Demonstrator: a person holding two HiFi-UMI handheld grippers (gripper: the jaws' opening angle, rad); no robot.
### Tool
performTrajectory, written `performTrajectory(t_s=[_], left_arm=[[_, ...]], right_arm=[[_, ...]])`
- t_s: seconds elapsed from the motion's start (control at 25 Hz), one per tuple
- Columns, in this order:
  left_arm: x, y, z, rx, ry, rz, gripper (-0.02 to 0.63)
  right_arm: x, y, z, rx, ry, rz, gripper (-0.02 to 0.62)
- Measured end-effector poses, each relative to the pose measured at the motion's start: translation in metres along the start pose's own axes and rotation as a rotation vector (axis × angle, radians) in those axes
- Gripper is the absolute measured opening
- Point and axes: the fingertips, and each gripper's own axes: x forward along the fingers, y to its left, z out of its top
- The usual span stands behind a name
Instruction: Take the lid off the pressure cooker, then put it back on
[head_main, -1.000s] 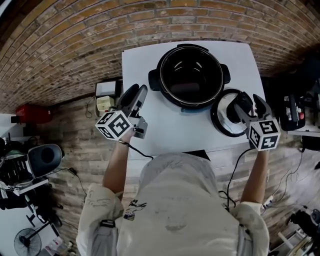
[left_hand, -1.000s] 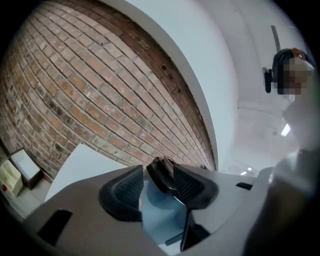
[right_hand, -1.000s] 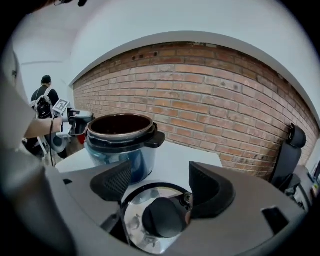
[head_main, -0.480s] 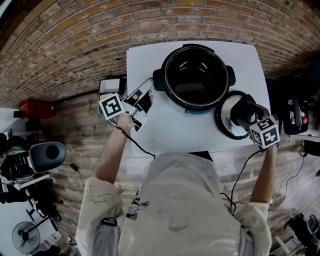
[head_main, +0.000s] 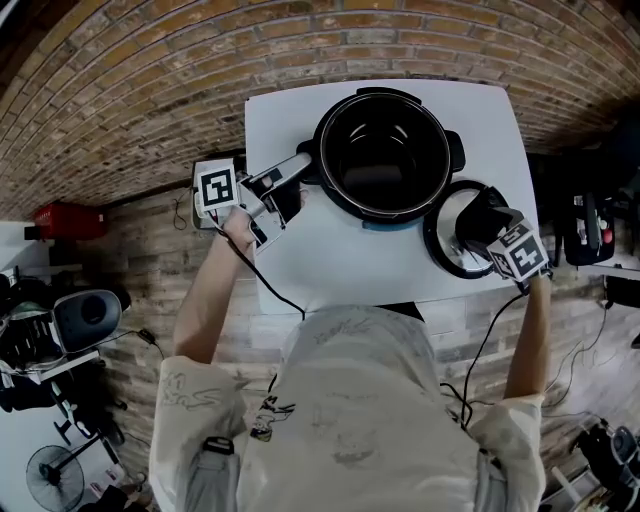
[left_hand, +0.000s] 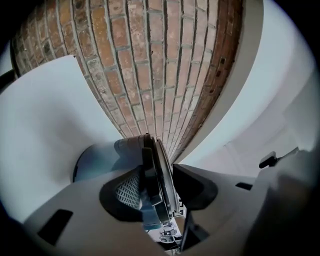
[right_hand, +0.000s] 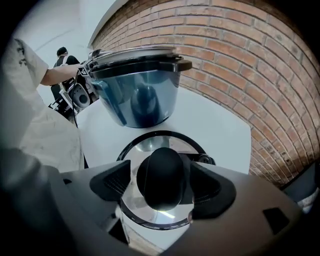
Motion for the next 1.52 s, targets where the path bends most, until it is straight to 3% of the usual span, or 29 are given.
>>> performTrajectory(t_s=[0.08,0.12,0.24,0.44,0.72,0.88,1.52], left_arm=[[0.000,0.006,-0.001,-0.028,0.019,0.033,0.172],[-0.001,0.010,-0.002,-0.054,0.023,0.053,0.113],[-0.001,0.014,-0.003,-0.121,0.023,0.058,0.115],[-0.001,0.015,-0.002,-0.128,0.016,0.053,0.115],[-0.001,0.014,-0.002,-0.118,0.004,0.048,0.115],[-0.002,0.014,-0.002,-0.120,-0.005,0.043,0.115],[-0.002,0.014,-0.002,-0.138,-0.022,0.030,0.115]], right_arm=[[0.007,0.000,-0.004,-0.010,0.029,0.015,0.383],[0.011,-0.001,-0.006,-0.020,0.046,0.020,0.382],[0.026,-0.004,-0.013,-0.077,0.127,0.026,0.382],[0.038,-0.006,-0.019,-0.093,0.219,0.100,0.360],[0.038,-0.005,-0.016,-0.111,0.286,0.096,0.354],[0.038,-0.002,-0.015,-0.126,0.287,0.110,0.326],[0.032,-0.005,-0.016,-0.023,0.218,0.123,0.304]])
